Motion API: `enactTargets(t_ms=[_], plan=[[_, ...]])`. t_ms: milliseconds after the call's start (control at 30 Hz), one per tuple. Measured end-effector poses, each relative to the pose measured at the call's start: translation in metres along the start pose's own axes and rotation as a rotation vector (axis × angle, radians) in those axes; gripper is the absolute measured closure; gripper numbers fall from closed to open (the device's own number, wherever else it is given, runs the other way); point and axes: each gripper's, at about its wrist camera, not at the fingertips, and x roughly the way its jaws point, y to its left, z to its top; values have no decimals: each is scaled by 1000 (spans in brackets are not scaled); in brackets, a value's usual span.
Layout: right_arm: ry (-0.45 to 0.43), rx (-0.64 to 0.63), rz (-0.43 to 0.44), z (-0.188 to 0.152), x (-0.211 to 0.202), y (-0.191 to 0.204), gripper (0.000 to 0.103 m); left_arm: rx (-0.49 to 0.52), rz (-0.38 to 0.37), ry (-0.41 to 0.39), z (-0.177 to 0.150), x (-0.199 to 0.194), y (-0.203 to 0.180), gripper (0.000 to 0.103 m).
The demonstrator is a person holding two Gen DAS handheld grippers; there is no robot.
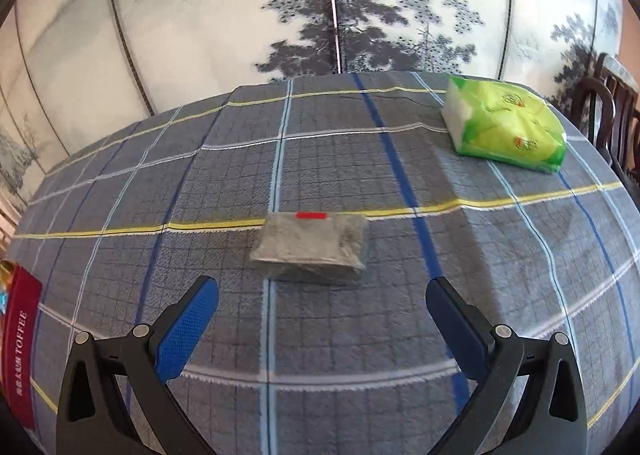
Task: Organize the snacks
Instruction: 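Move the right tool toward the grey clear bag, then grasp the grey clear bag with the right tool, then carry the grey bag over the gold tin with the right tool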
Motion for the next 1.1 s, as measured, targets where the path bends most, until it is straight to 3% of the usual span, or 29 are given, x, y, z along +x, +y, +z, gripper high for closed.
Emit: enactTargets(t_ms=[100, 233, 500, 667, 900, 1100], plan=[[-2, -3, 22, 9, 12, 14, 0, -21, -36, 17, -6, 1, -3, 19], [3, 17, -19, 15, 25, 18, 4, -46, -40, 19, -10, 1, 1, 19], [12, 21, -22, 14, 33, 16, 41, -50, -60, 3, -9, -5, -1, 19], [22, -26, -30, 10, 27, 23, 41, -34, -58, -10, -11, -10, -9, 19], [-49, -72, -64, 1, -9, 47, 42, -8, -35, -1, -21, -18, -18, 19], [-68, -82, -20, -3, -34, 83, 42, -12, -30, 5, -32, -24, -21, 19]])
